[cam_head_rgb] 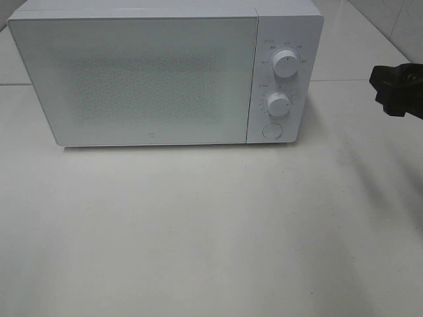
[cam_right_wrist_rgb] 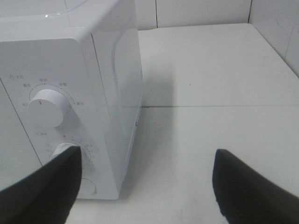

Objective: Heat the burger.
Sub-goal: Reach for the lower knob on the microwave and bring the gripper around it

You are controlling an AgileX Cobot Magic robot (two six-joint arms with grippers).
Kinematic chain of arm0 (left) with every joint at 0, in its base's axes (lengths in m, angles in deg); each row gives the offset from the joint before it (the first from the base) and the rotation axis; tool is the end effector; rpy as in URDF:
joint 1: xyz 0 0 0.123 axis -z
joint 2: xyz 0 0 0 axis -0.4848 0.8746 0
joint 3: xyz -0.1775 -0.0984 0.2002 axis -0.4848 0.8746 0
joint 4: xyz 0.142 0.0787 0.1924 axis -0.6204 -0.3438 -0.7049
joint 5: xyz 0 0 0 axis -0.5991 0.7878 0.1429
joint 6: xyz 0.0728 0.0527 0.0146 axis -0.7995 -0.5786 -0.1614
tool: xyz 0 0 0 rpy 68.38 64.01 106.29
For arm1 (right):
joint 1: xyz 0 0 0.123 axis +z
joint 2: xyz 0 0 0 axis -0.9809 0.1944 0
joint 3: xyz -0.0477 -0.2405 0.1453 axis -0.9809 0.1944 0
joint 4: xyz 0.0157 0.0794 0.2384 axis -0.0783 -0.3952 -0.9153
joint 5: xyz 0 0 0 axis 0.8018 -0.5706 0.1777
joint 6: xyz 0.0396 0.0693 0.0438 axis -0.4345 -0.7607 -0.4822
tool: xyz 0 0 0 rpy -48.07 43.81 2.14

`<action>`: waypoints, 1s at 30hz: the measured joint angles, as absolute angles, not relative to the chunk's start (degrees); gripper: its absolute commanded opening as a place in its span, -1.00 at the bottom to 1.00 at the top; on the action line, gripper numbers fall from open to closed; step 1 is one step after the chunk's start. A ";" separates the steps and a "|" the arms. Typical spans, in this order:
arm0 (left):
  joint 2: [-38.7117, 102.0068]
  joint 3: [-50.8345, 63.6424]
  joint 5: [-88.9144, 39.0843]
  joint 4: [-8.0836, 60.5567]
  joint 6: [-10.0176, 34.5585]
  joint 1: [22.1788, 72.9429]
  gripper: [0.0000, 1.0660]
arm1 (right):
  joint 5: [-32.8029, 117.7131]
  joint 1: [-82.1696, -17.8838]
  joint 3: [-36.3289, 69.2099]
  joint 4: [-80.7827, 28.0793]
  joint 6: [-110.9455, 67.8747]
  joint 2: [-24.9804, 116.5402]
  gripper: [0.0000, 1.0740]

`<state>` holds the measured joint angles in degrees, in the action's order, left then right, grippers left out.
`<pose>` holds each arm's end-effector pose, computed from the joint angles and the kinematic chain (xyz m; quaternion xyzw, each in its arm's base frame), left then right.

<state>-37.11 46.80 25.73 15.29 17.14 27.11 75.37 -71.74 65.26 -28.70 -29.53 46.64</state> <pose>-0.0088 -0.0055 0.2818 -0.0202 0.8503 -0.0282 0.5252 0.2167 0.0245 0.2220 -0.0021 0.7628 0.0606 0.6438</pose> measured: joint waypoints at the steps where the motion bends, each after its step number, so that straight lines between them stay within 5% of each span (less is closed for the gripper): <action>1: -37.11 46.80 25.73 15.29 17.14 27.11 0.83 | 81.33 -71.23 67.38 -29.85 -28.21 48.24 0.41; 6: -37.11 46.80 25.73 15.29 17.14 27.11 0.83 | 91.99 -67.16 70.70 -35.69 -22.14 52.03 0.41; 16: -37.11 46.80 25.73 15.29 17.14 27.11 0.83 | 107.17 -46.02 71.67 -61.47 -10.85 65.32 0.41; 30: -37.11 46.80 25.73 15.29 17.14 27.11 0.83 | 108.32 -30.03 64.05 -77.98 -8.56 75.00 0.41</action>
